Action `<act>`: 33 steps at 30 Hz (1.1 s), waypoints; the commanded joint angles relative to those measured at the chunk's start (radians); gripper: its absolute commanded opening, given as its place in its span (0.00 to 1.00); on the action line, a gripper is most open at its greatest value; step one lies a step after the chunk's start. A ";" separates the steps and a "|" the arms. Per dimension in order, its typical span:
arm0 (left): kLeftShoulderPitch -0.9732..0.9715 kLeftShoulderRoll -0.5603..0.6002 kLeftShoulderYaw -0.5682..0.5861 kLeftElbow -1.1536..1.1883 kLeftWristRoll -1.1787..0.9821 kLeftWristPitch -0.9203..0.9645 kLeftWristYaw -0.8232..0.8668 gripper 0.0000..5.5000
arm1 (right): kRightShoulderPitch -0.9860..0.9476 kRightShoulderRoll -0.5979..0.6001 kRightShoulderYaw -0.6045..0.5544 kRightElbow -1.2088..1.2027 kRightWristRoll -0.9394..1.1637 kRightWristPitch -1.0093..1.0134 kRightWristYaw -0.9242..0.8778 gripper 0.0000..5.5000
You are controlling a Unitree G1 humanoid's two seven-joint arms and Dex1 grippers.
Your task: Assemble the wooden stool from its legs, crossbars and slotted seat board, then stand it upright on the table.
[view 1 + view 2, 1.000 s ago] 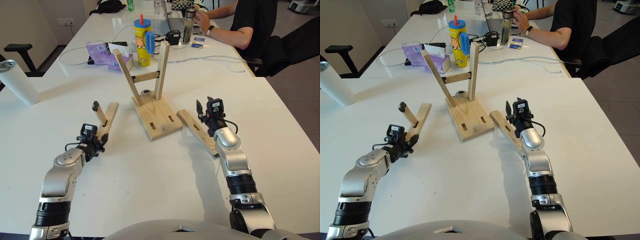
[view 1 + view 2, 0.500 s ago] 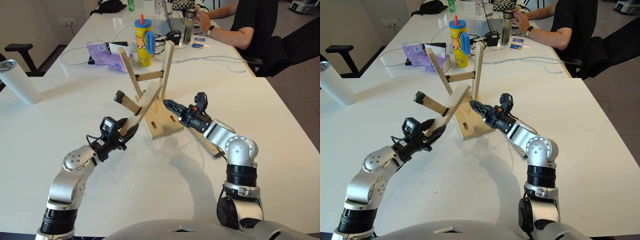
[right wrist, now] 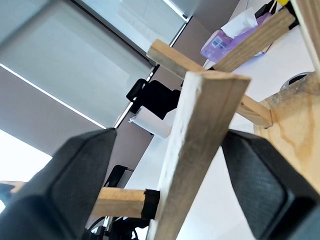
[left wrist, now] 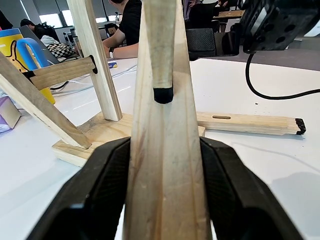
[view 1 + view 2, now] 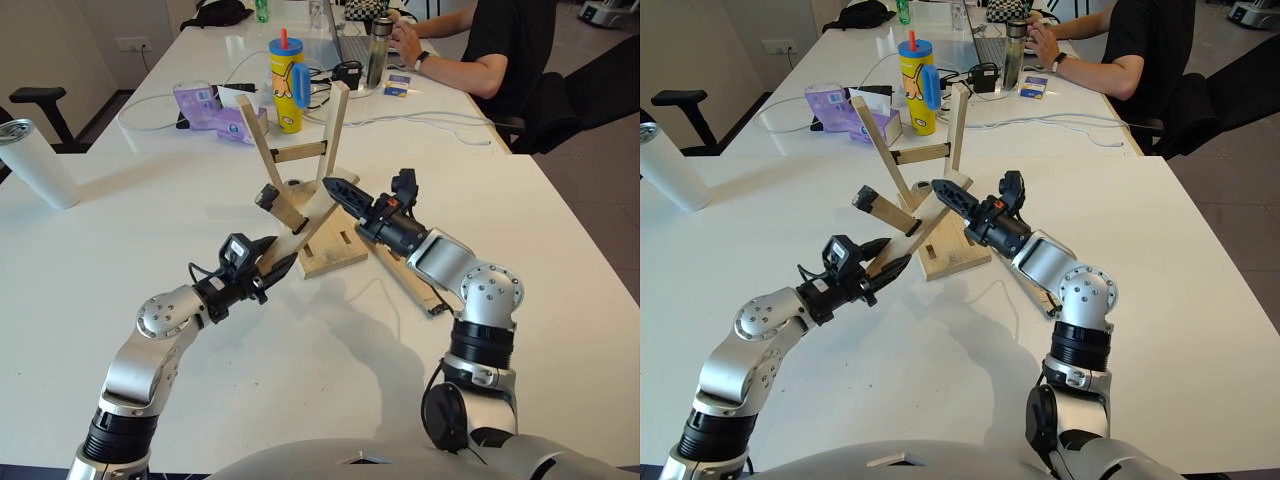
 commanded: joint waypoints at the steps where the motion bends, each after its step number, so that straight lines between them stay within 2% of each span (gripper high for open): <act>1: -0.015 -0.004 -0.026 -0.041 -0.011 -0.001 -0.017 0.37 | -0.024 0.006 -0.011 0.006 0.041 -0.005 -0.048 0.69; 3: -0.015 -0.004 -0.035 -0.049 -0.011 0.001 -0.022 0.37 | -0.031 0.011 -0.017 0.015 0.056 -0.015 -0.069 0.69; 19: 0.012 -0.005 -0.027 -0.030 0.028 -0.044 0.019 0.37 | -0.051 -0.011 -0.007 0.062 0.115 -0.034 -0.120 0.21; 33: 0.018 -0.012 -0.017 -0.020 0.005 -0.028 0.021 0.37 | -0.049 -0.025 -0.005 0.065 0.106 -0.079 -0.118 0.19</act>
